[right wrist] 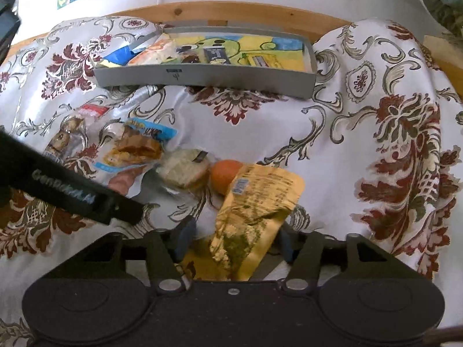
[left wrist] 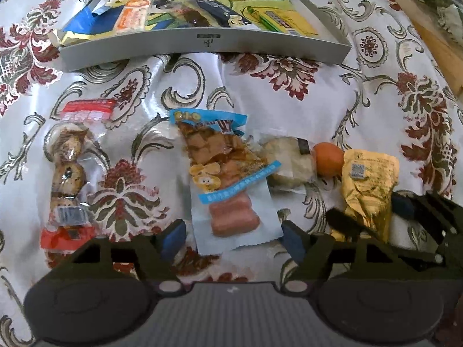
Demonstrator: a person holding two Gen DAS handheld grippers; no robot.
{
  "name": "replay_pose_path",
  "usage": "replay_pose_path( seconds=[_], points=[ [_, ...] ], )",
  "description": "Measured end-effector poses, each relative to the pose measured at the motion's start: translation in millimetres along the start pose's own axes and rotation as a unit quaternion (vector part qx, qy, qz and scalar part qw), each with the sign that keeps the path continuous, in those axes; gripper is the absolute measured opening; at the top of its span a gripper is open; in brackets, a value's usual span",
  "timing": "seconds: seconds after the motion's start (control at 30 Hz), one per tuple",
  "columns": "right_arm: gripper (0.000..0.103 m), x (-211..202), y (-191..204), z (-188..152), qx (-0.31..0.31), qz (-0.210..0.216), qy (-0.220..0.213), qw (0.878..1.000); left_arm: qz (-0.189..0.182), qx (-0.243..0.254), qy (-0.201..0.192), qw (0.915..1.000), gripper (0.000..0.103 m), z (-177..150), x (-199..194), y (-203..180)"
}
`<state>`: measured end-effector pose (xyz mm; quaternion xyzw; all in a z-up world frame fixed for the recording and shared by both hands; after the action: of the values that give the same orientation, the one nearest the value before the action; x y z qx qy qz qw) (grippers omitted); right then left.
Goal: Organize snacks
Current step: 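Lower the right gripper onto the gold pouch while the left gripper descends to the sausage pack, then close the right gripper on the gold pouch while the left gripper grasps the sausage pack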
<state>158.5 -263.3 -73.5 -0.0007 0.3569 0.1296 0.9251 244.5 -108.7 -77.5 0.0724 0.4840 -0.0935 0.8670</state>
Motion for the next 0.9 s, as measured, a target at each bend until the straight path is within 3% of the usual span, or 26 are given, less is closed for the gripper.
replay_pose_path(
  seconds=[0.07,0.23,0.33,0.37,0.57,0.9],
  points=[
    [0.069,3.5,0.4,-1.6,-0.004,0.0,0.001,1.0,0.002,-0.001,-0.003,1.0,0.082,2.8,3.5,-1.3],
    [0.071,5.8,-1.0,-2.4,-0.001,0.001,-0.003,1.0,-0.002,-0.042,0.001,0.9991,0.085,13.4,11.9,5.1],
    [0.07,5.8,-1.2,-2.4,0.0,0.0,-0.004,1.0,-0.008,-0.052,0.005,0.9986,0.075,14.7,14.5,8.3],
    [0.069,5.5,-0.9,-2.4,-0.001,0.0,-0.004,1.0,-0.016,-0.052,0.005,0.9985,0.068,14.0,13.7,7.9],
    [0.043,3.5,-3.7,-0.6,0.007,-0.005,-0.012,1.0,-0.016,-0.04,-0.006,0.9991,0.066,10.5,6.9,4.9],
    [0.031,-2.0,0.9,2.4,0.009,0.012,-0.025,1.0,-0.017,-0.04,-0.012,0.999,0.057,6.7,-12.5,8.5]
  ],
)
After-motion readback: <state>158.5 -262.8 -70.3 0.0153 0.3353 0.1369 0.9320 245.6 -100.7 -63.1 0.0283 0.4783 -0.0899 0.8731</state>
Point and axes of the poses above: each gripper's, at about its wrist camera, not at the fingertips, and x roughly the way its jaws point, y to its left, z to its top, the point moved 3 cm from there along x, roughly the way its jaws point, and after that the axes turned 12 degrees about z, right-handed, at the moved point
